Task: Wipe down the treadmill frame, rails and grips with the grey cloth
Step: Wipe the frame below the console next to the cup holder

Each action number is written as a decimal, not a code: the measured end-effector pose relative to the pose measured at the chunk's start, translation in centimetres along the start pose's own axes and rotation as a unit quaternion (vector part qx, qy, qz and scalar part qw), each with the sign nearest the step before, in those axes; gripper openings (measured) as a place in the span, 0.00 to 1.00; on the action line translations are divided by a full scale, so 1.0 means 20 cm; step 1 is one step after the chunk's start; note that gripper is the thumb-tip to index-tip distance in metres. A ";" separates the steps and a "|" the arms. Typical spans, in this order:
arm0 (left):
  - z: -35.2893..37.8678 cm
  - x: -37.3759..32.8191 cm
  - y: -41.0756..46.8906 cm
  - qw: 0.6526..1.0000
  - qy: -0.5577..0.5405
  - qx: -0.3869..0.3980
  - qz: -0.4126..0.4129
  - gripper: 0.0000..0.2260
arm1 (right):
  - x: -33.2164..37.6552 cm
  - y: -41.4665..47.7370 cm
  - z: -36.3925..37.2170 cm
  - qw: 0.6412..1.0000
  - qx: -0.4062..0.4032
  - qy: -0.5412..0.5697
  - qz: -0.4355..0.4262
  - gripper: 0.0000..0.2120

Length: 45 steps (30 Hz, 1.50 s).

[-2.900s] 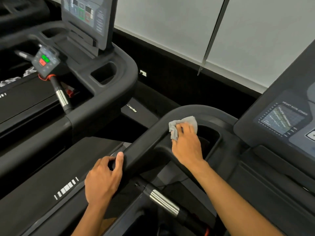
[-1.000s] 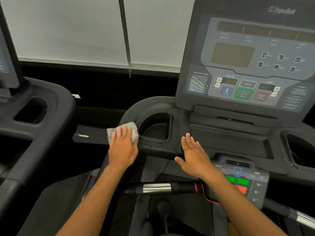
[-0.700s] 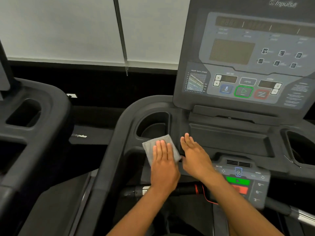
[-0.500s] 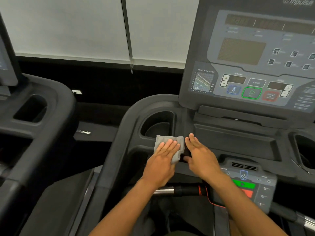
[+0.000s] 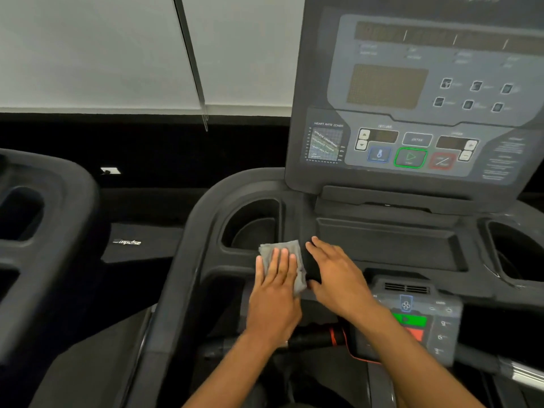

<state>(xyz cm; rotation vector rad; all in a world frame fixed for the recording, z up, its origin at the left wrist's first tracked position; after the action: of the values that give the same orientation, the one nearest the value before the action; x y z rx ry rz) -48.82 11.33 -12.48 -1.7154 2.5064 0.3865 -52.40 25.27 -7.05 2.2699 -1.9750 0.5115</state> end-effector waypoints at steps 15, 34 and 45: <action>0.03 0.08 0.55 0.994 -0.031 0.074 -0.076 0.31 | -0.06 -0.03 -0.02 1.000 -0.009 -0.003 0.005 0.35; -0.01 0.01 0.48 0.980 -0.058 0.068 -0.180 0.36 | -0.02 0.02 -0.01 0.998 -0.005 -0.060 0.035 0.35; -0.12 0.28 -0.19 0.999 0.008 -0.044 -0.030 0.33 | 0.00 0.01 -0.03 0.998 0.004 -0.052 0.037 0.34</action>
<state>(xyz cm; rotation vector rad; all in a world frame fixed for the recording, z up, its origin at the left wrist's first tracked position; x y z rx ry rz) -47.29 4.36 -11.99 -1.8268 2.4776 0.4857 -52.71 25.36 -6.60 2.2797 -2.1159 0.4172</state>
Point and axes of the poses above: each hand's wrist, its own y-axis towards the middle knuckle, its own z-axis out of the palm, x = y × z, the point moved 5 cm from there along y, towards the middle knuckle, and after that the axes turned 6 degrees about -x, right-handed, at the moved point
